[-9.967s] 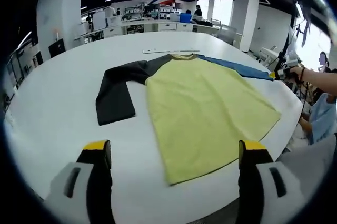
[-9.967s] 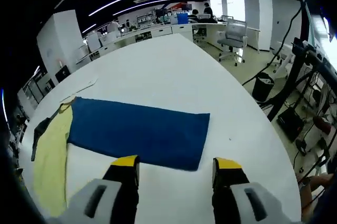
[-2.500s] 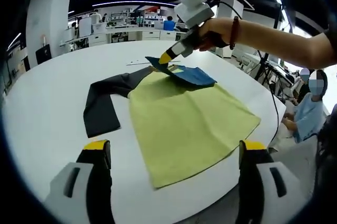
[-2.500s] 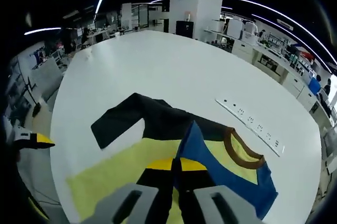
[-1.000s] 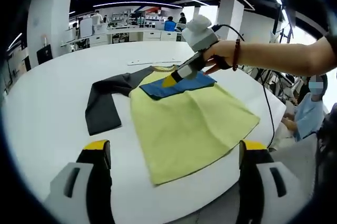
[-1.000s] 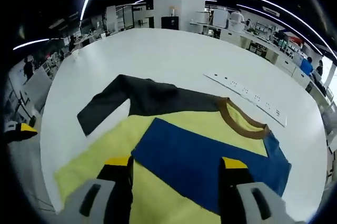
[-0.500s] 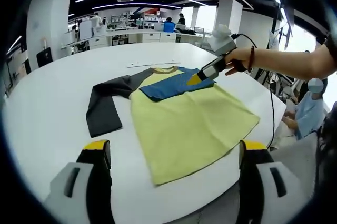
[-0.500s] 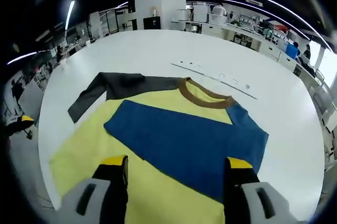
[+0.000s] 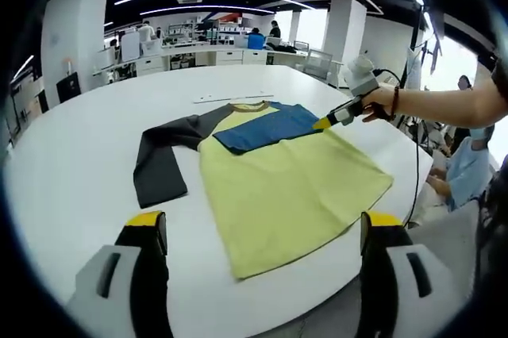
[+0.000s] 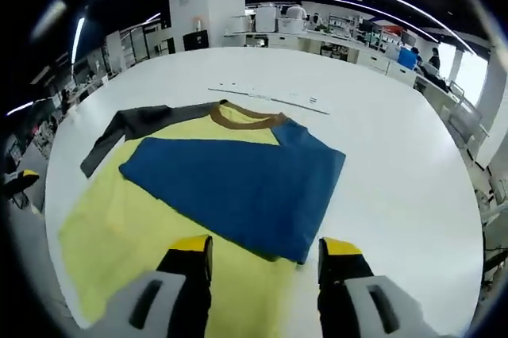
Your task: Fold the garment on the visible template until the final outline fits inside the template.
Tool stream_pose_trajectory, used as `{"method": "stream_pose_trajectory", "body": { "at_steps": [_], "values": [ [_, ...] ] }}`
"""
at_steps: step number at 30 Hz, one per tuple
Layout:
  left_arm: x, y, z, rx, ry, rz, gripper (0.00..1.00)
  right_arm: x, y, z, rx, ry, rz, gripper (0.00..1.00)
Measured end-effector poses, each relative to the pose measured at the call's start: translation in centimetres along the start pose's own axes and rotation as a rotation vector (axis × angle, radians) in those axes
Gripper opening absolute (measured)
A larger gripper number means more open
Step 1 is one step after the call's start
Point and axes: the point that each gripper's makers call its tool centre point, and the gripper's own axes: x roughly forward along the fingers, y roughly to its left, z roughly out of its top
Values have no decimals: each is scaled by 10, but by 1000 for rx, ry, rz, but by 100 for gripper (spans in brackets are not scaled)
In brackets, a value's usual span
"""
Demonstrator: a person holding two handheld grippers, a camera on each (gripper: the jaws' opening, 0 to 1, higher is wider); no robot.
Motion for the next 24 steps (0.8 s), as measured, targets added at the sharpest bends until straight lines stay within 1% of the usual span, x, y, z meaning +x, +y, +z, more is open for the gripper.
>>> {"method": "stream_pose_trajectory", "body": {
  "at_steps": [4, 6, 8, 11, 13, 15, 16, 17, 20, 21, 22, 24],
  "values": [
    [0, 0, 1, -8, -4, -2, 99, 2, -11, -8, 55, -6, -30, 41],
    [1, -1, 0, -7, -2, -3, 99, 2, -13, -11, 72, -9, -35, 36],
    [1, -1, 0, -7, -1, -4, 99, 2, -15, -12, 109, -27, -38, 31],
    [2, -2, -2, -8, 5, -7, 99, 2, -18, -14, 121, -42, -50, 24],
    [2, -2, -3, -8, 9, -8, 99, 3, -22, -14, 132, -50, -59, 18],
    [2, -2, -2, -8, 8, -7, 99, 5, -21, -15, 164, -61, -51, 13],
    [2, -2, -2, -8, 8, -7, 99, 4, -21, -14, 182, -74, -54, 13],
    [2, -2, -2, -10, 7, -6, 99, 4, -21, -13, 183, -86, -60, 12],
    [2, -1, -2, -8, 8, -3, 99, 7, -20, -13, 194, -91, -72, 11],
    [1, -1, -2, -8, 8, -2, 99, 7, -19, -11, 203, -105, -70, 10],
    [1, -1, -3, -9, 10, -1, 99, 7, -19, -11, 211, -104, -76, 8],
    [1, 0, -3, -8, 11, 2, 99, 6, -17, -11, 198, -104, -91, 6]
  ]
}}
